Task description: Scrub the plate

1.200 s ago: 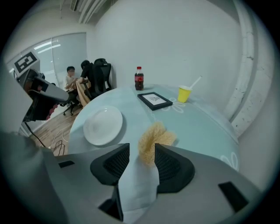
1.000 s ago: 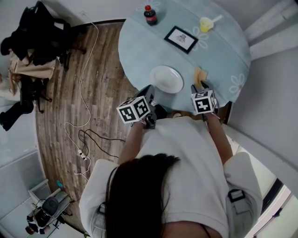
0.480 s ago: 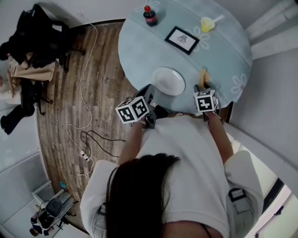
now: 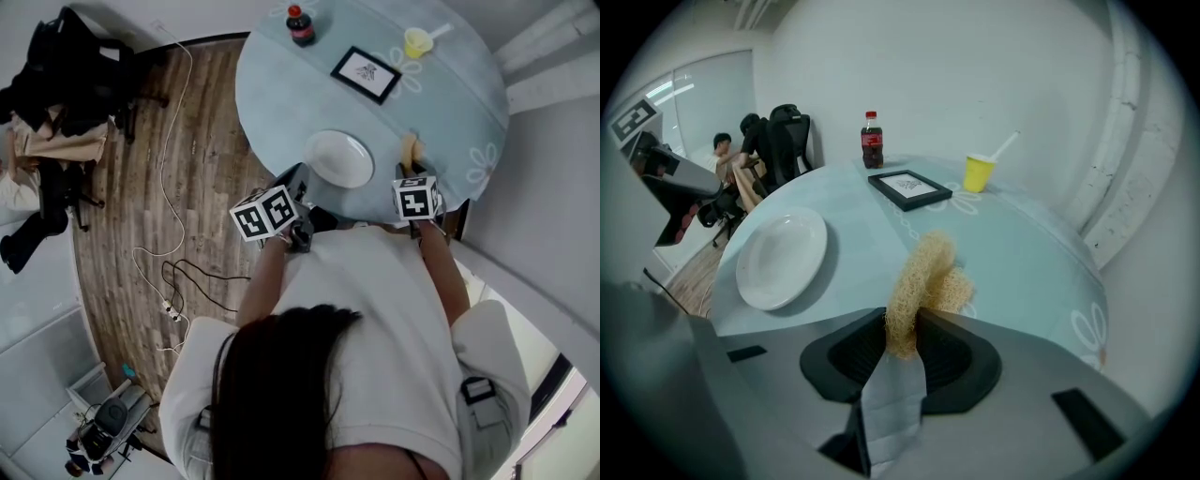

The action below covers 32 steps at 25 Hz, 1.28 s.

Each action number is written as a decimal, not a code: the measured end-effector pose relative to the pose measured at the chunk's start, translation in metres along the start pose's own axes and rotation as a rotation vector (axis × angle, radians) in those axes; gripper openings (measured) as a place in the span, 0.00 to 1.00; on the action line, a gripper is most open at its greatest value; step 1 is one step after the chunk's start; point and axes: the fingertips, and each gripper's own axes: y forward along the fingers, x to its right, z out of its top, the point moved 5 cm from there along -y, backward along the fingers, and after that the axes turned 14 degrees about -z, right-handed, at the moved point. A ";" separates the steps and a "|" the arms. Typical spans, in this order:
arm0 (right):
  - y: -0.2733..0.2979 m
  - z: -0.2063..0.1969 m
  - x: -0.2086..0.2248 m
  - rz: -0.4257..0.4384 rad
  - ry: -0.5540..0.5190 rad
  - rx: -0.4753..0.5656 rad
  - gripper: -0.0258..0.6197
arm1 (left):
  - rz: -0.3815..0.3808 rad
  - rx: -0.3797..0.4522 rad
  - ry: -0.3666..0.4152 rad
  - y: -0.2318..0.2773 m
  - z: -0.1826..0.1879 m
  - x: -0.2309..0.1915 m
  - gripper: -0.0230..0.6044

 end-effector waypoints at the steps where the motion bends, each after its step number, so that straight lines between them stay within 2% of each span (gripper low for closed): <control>1: 0.000 0.000 0.001 0.001 0.021 0.003 0.21 | -0.004 -0.002 -0.005 0.001 -0.001 0.000 0.05; 5: 0.003 0.004 0.008 0.022 0.126 0.008 0.17 | 0.012 -0.012 -0.007 0.006 0.001 -0.007 0.05; 10: 0.000 0.008 0.010 0.017 0.167 0.003 0.15 | -0.015 -0.036 -0.014 0.012 0.002 -0.006 0.05; 13: 0.001 0.008 0.010 0.002 0.150 0.007 0.14 | -0.002 -0.054 0.018 0.015 0.005 -0.008 0.05; 18: 0.000 0.010 0.009 -0.016 0.134 0.011 0.13 | -0.020 -0.075 0.018 0.022 0.006 -0.011 0.05; 23: -0.010 0.022 0.011 -0.029 0.145 0.062 0.13 | 0.016 -0.157 0.069 0.027 0.003 -0.022 0.05; 30: -0.030 0.041 0.009 -0.008 0.145 0.125 0.13 | 0.015 -0.212 0.009 0.035 0.000 -0.037 0.06; 31: -0.031 0.041 0.008 -0.007 0.141 0.127 0.13 | 0.012 -0.219 -0.001 0.037 0.001 -0.039 0.07; 32: -0.033 0.040 0.007 -0.006 0.136 0.126 0.13 | 0.003 -0.227 -0.014 0.039 0.000 -0.041 0.14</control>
